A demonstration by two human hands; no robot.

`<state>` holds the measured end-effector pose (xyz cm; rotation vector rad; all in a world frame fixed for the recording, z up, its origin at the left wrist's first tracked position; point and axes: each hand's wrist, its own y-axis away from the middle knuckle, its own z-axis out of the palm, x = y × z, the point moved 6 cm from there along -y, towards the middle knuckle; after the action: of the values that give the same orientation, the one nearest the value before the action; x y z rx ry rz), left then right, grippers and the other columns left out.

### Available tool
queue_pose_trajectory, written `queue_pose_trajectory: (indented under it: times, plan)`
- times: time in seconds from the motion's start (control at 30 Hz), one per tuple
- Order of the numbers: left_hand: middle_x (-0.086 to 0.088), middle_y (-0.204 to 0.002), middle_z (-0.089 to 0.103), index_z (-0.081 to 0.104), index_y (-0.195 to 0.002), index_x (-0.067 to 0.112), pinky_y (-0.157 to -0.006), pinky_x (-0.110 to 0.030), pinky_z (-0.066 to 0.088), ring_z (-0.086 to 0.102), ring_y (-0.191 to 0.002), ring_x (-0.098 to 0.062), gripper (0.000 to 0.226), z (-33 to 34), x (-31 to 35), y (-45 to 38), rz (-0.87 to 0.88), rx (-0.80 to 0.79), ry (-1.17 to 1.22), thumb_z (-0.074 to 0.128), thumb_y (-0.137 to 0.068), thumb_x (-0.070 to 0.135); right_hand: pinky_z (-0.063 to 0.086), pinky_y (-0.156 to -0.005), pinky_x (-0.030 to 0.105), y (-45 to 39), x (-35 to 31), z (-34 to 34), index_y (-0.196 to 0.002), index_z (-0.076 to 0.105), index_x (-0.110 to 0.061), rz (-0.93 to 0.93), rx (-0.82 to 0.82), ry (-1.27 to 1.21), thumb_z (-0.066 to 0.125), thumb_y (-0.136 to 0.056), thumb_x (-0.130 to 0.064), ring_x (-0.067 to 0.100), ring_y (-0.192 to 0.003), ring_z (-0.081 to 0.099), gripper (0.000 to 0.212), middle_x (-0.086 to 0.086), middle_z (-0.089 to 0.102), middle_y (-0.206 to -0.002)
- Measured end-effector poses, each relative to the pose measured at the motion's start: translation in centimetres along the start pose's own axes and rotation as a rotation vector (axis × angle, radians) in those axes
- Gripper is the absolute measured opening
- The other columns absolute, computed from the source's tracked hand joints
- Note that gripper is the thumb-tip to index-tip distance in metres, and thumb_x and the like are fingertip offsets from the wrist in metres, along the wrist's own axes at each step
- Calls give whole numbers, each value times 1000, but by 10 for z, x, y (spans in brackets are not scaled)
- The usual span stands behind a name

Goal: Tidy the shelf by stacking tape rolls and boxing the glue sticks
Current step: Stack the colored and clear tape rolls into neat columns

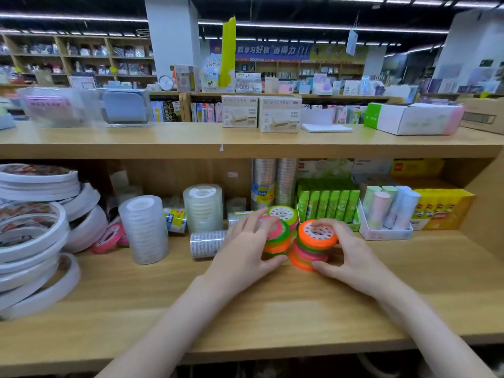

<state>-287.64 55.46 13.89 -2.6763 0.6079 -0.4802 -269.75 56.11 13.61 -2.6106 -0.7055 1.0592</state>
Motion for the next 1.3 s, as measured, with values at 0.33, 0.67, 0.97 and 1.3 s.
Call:
queue_pose_trajectory:
  times: [0.33, 0.67, 0.97, 1.3]
  plan:
    - [-2, -134, 46, 52, -123, 28, -100, -42, 30, 37, -122, -27, 55, 0, -4, 1, -63, 146, -130, 49, -74, 52, 26, -94, 7, 0, 1, 15, -127, 38, -23, -2, 78, 130, 81, -65, -30, 5, -108, 39, 75, -9, 25, -124]
    - [-2, -133, 47, 39, -129, 36, -99, -36, 30, 46, -116, -25, 54, -4, -25, 15, -13, 161, -78, 43, -76, 42, 28, -87, -2, -24, -26, -20, -118, 42, -31, -132, 297, -15, 81, -65, -17, -6, -100, 42, 67, -3, 43, -116]
    - [-1, -132, 47, 40, -127, 33, -98, -32, 28, 52, -106, -22, 50, -5, -30, 18, -39, 168, -105, 44, -78, 43, 32, -99, 20, -66, -20, 17, -138, 29, -24, -27, 207, 127, 74, -76, -12, 18, -125, 34, 78, 6, 13, -143]
    - [2, -125, 50, 36, -124, 36, -97, -26, 21, 53, -112, -19, 52, -9, -41, 21, -55, 203, -91, 43, -75, 52, 45, -94, 43, -66, -27, 39, -136, 26, -20, 15, 338, 381, 78, -70, -29, 35, -118, 43, 85, 13, 13, -144]
